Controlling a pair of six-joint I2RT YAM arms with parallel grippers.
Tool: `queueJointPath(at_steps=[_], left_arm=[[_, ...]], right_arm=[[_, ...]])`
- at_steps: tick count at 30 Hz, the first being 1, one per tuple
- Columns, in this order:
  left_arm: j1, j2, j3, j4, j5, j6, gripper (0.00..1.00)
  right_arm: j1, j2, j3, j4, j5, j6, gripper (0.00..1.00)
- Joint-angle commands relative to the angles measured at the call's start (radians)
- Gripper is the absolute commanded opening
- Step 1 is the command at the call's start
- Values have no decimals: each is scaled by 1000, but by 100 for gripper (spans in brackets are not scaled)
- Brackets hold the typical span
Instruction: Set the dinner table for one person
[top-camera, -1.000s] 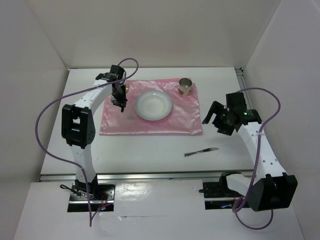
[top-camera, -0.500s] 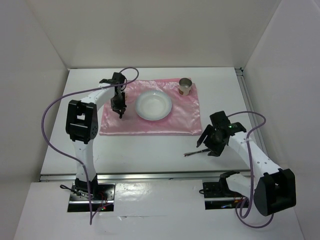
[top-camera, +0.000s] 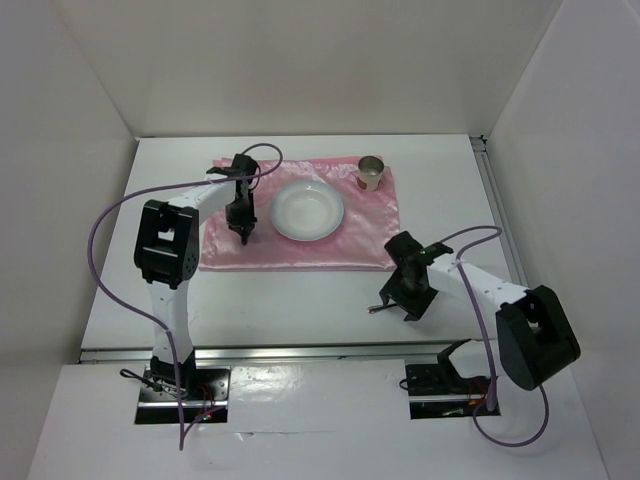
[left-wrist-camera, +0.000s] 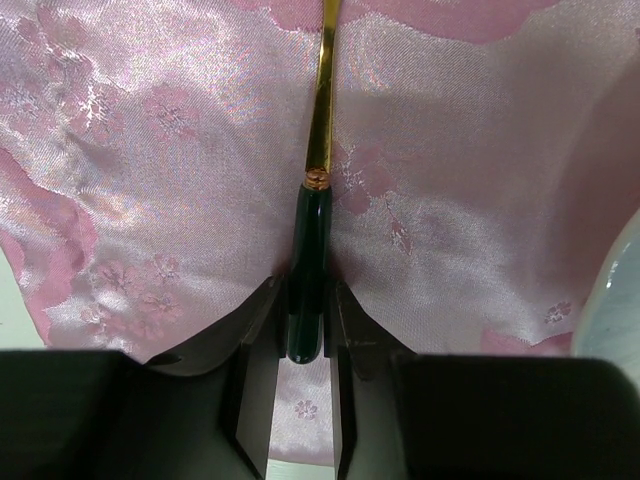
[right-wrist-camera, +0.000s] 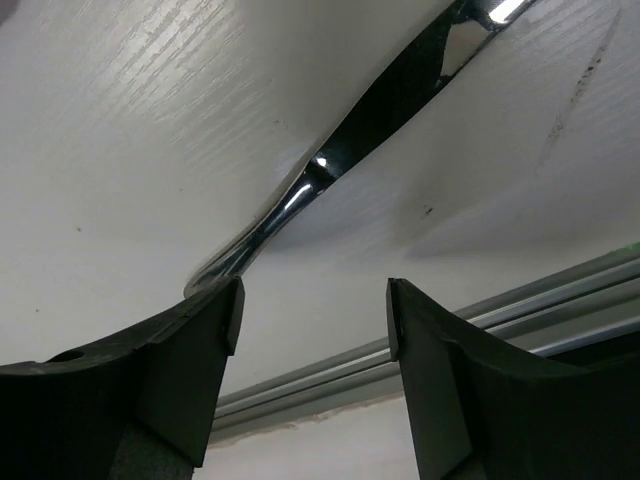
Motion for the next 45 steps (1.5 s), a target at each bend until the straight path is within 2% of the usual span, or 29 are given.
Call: queueJointPath(at_steps=[1,2,3,6,7,10,15,19,24,30,33,37,42,45], left_arm=[[-6,-1,3,-20,7,-23,34],[-6,-11,3,-20,7,-23,42],[-6,-11,3,-40,7,-23,56],[-6,-36,12,-52,-16,-23,69],[-6,-45,12,-52,-16,-23,82],[-6,-88,12,-65,-25,-23,100],[-16,-157,31,-98,-46,-43,100],[-16,-223,57,-121,-65,-53,100],[-16,-281,141,-172,-74,-53,100],[-16,-317,150,-172,-52,-63,100],[-16,-335,150,-181,-52,-63,100],[-16,-359,150,-181,-52,-63,100],[-26,-360,150,-172,-14,-53,100],[-35,-360,150,-172,-14,-53,100]], right_arm=[[26,49,49,61,75,62,69],[26,58,49,73,87,62,67],[26,73,61,85,101,62,66],[26,84,72,95,116,62,66],[26,93,72,95,125,62,65],[26,112,72,113,135,75,65],[26,132,45,113,135,108,59],[26,132,35,113,135,127,50],[16,194,45,99,135,151,43],[-5,228,45,99,113,161,42],[-23,228,34,122,101,138,31],[-33,218,25,122,101,138,23],[-33,104,25,66,142,171,3],[-23,46,29,12,190,182,0]])
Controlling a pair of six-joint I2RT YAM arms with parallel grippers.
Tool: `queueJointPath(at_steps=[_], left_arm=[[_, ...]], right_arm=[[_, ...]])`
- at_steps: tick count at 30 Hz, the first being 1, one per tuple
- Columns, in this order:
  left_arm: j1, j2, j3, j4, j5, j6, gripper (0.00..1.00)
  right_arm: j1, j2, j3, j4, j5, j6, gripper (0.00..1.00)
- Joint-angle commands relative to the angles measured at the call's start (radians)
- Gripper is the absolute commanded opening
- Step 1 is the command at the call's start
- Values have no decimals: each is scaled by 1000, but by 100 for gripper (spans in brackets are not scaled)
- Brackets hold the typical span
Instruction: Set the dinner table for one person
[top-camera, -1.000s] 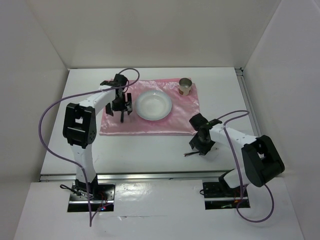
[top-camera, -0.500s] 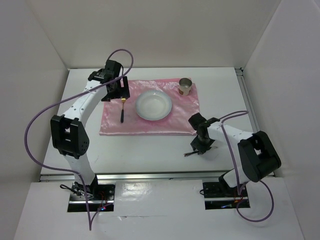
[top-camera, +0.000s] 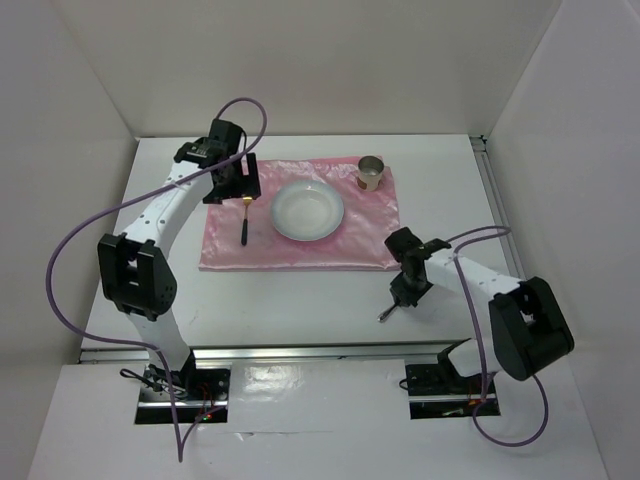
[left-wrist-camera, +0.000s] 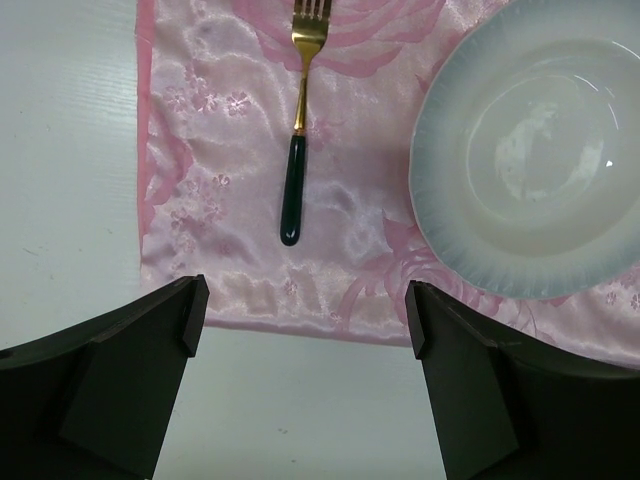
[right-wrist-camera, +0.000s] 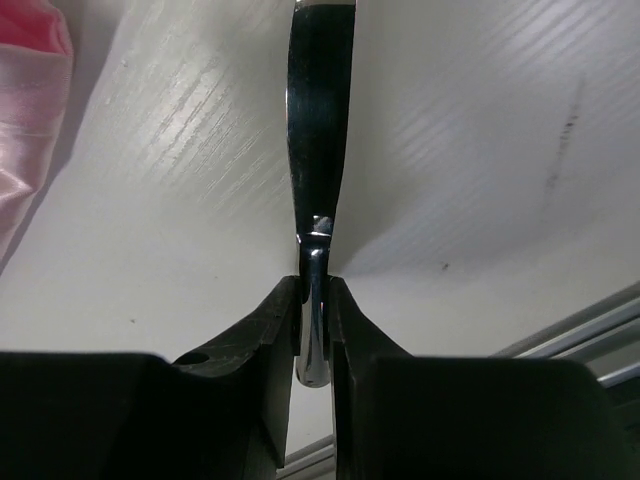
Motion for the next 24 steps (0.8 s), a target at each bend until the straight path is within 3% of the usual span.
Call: queueJointPath(at_steps=[1,4,12,18,24], left_arm=[[-16,-48,25,-2,15,-7,100],[-26,-38,49,-13,5,-7,100],[-56,-15,108,-51,-23,2,100],[-74,-13,148,-76,-28,-21,100],[-74,-22,120,-54,-17,-21,100]], right_arm=[[2,-103,15,-76,107,25,0],[2,-149,75,-145,177,-1,0],[12,-88,311,100,105,-571,4],[12,167,531,203,15,-806,4],[12,402,702,215,34,-910,2]])
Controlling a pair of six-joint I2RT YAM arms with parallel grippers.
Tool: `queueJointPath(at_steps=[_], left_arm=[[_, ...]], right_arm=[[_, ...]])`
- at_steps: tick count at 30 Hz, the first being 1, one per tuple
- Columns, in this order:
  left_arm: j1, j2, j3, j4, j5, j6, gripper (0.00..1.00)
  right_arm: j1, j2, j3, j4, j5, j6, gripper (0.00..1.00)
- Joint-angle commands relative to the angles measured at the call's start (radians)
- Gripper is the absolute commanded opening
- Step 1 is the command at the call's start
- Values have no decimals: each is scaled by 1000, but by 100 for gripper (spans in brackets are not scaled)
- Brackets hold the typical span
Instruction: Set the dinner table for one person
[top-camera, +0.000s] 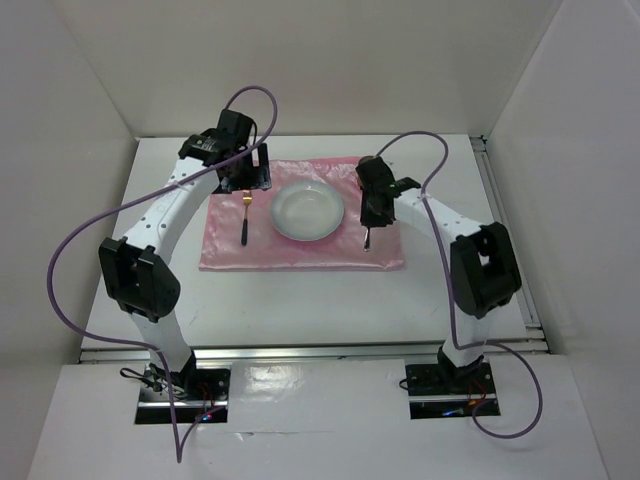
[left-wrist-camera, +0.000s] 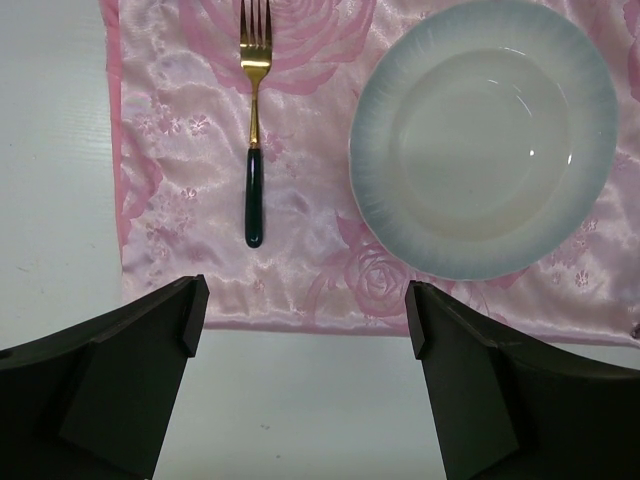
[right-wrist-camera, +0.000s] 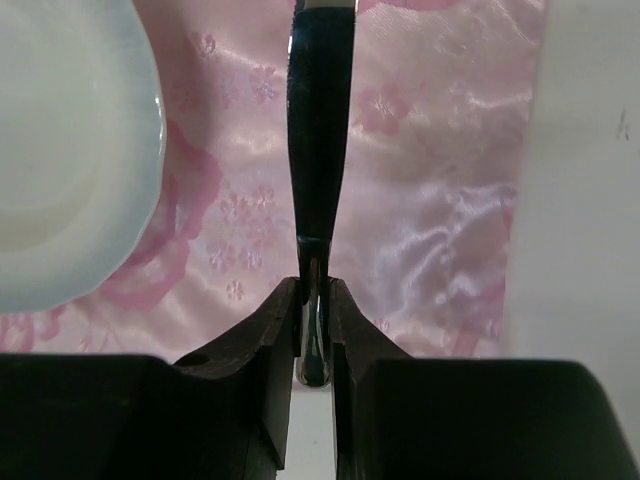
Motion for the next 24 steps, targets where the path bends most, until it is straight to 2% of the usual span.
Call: queueJointPath(at_steps=[1,8,16,20,23,24], left_arm=[[-5,-24,-1,-11,-3,-19,100],[-14,-24,-12,-11,-22,-19,100],[-14,-15,-12,-11,-40,-19,100],[-14,-6,-12,-20,-40,-19,100],[-14,3,8,-20,-40,-19,100],[-14,4,8,-20,-40,-19,100]], right_arm=[[8,69,96,47,22,-110,2],[-27,275,206,33,30,-142,2],[-48,342,231,44,33,-133,4],[-58,333,209,53,53,-122,15],[-58,310,197,67,44,-122,42],[-58,301,197,67,44,-122,42]])
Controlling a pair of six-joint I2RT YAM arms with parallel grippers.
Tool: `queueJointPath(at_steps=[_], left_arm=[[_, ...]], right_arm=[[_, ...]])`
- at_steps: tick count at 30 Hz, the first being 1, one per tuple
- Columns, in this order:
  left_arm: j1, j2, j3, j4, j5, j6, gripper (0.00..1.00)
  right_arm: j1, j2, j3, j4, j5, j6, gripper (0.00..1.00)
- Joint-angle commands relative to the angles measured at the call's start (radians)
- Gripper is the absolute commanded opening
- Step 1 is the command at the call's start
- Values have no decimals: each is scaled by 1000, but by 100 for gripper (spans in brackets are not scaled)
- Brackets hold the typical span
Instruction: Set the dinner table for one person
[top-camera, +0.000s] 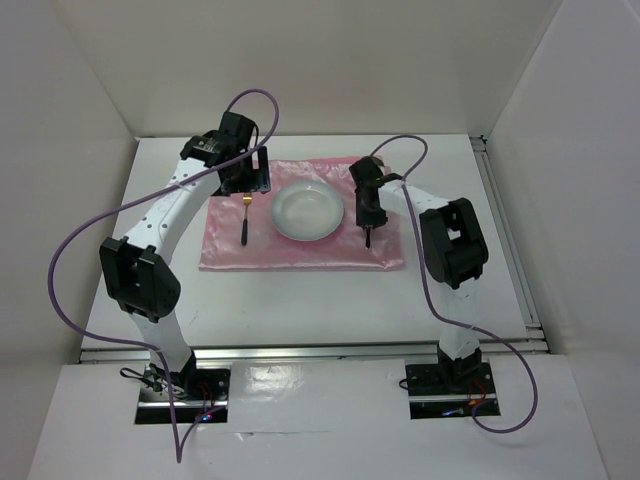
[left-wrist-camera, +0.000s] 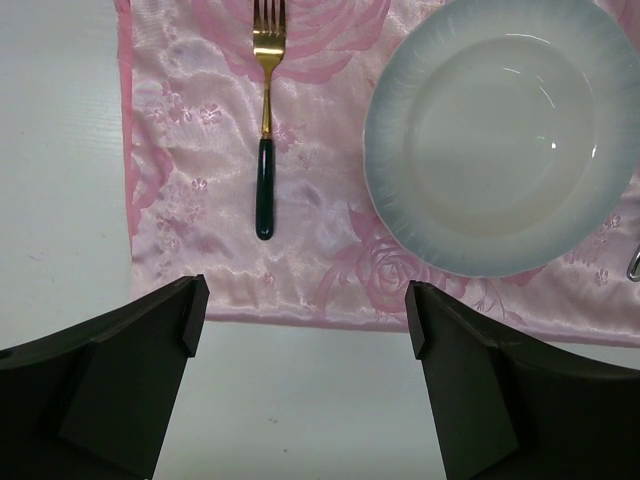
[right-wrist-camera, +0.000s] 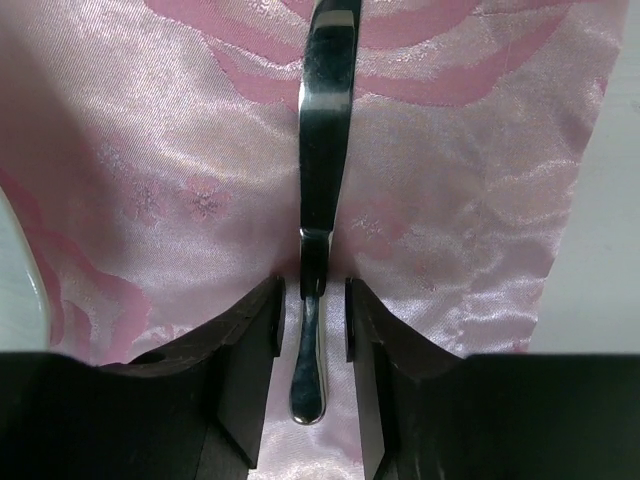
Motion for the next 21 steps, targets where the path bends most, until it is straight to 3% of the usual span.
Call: queueJointPath(at_steps=[1,4,7,12,14,17,21], left_arm=[[-3,4,31,-5,-15,-19,100],[-13,4,44,-23,-15,-19,100],[-13,-21,44,-23,-24,-19,100],[-13,-41,76,-34,-34,-10,100],[-13,-41,96,-49,-34,-10,100],[-13,-75,106,-48,-14,37,100],[-2,-96,126,-75,8,62,100]], right_arm=[[-9,-35,11,45,31,5,42],[-9,-79,11,45,31,14,44],[-9,-121,30,27,31,34,52],[-29,-254,40,25,35,76,54],[-40,-314,52,10,35,88,79],[-87,-366,90,-77,92,150,100],[-292,-438,78,-163,81,207,100]])
